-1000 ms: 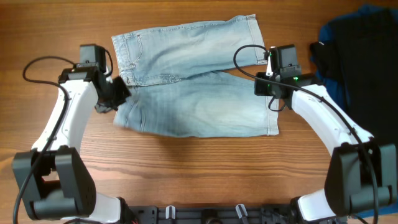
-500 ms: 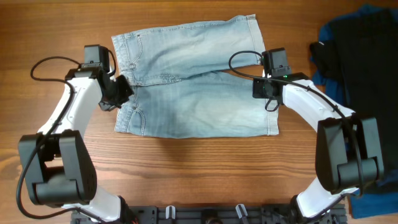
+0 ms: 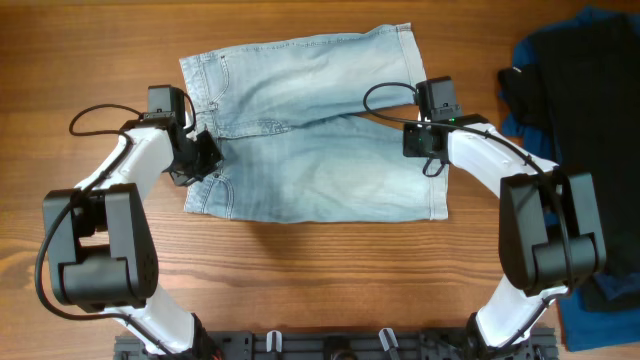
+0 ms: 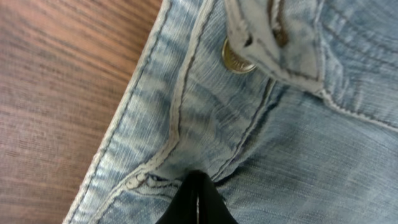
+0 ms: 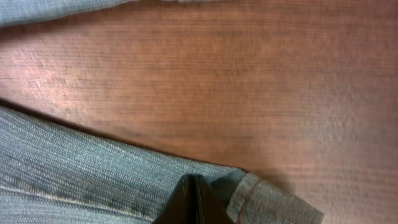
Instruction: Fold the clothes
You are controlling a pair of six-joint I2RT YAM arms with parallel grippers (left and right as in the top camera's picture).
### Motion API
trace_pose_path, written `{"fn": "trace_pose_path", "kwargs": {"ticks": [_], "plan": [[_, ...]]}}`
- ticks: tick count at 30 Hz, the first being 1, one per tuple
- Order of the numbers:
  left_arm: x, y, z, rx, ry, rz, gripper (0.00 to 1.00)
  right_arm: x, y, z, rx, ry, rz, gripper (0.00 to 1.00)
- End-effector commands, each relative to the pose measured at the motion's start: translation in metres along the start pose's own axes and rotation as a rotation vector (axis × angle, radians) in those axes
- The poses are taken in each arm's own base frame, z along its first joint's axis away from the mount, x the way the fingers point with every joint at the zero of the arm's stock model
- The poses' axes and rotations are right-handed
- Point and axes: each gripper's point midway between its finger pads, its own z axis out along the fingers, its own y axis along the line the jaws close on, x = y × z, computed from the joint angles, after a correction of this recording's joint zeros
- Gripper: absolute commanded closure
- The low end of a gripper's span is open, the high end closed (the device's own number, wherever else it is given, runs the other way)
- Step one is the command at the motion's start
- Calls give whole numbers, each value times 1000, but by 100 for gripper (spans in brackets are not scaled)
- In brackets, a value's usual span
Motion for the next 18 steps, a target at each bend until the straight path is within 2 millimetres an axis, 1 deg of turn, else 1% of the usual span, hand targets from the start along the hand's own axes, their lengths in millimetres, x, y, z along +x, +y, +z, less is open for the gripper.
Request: {"fn": "trace_pose_path", "kwargs": {"ticks": [1, 2, 6, 10, 14, 18], "plan": [[39, 28, 16, -112, 139, -20, 96, 47, -23, 11, 112, 166, 40, 96], [43, 32, 15, -132, 154, -22, 96, 53, -26, 9, 120, 195, 47, 96], [56, 46, 10, -202, 198, -26, 96, 65, -32, -2, 137, 245, 88, 96], [67, 51, 6, -225, 246, -33, 96, 73, -36, -26, 146, 280, 87, 96], [75, 54, 3, -242, 281, -38, 96, 70, -38, -53, 143, 258, 110, 96], [73, 53, -2, -237, 263, -35, 96, 50, -36, -86, 97, 151, 100, 96]]}}
